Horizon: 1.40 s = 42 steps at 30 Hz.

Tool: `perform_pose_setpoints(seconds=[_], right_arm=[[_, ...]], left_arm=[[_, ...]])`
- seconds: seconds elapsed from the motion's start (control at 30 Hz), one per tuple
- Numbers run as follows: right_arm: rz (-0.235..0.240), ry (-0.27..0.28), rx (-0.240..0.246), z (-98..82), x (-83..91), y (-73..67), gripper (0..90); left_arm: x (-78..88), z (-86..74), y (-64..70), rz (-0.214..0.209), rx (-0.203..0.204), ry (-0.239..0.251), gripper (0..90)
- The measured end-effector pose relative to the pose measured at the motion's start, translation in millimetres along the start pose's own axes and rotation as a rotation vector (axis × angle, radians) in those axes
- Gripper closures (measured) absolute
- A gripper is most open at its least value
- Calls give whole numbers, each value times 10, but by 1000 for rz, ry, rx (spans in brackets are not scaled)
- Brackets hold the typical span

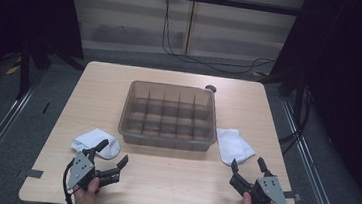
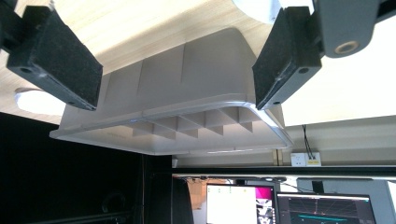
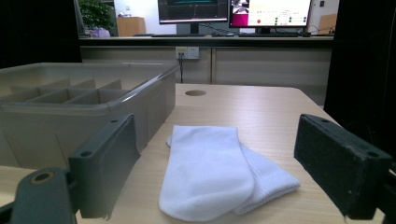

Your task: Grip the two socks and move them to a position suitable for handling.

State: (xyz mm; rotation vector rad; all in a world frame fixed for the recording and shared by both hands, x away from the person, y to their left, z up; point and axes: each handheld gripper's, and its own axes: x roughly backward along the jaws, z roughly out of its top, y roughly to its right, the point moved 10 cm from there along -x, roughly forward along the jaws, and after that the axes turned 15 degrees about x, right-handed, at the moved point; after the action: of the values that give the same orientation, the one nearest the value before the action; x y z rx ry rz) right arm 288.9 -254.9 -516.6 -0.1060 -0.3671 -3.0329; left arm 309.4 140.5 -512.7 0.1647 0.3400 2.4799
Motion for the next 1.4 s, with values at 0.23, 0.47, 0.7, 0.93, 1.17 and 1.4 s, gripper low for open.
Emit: perform_pose_setpoints(seconds=[0.23, 0.47, 0.7, 0.93, 1.17, 1.4], right_arm=[[-20, -49, 12, -28, -41, 3, 136], [12, -172, 44, -109, -141, -49, 138], [106, -303, 33, -209, -224, -154, 162], [197, -328, 10, -126, -236, -207, 166], [288, -387, -23, -47, -342, -168, 182], [342, -465, -30, 38, -499, -104, 212]], left_arm=[[5, -6, 2, -2, -14, -6, 156], [6, -4, 1, -5, -13, -5, 156], [8, -3, 5, -10, -15, -5, 156], [8, -3, 5, -10, -13, -5, 157], [5, -1, 10, -9, -7, 1, 156], [4, -1, 14, -15, -8, -1, 157]])
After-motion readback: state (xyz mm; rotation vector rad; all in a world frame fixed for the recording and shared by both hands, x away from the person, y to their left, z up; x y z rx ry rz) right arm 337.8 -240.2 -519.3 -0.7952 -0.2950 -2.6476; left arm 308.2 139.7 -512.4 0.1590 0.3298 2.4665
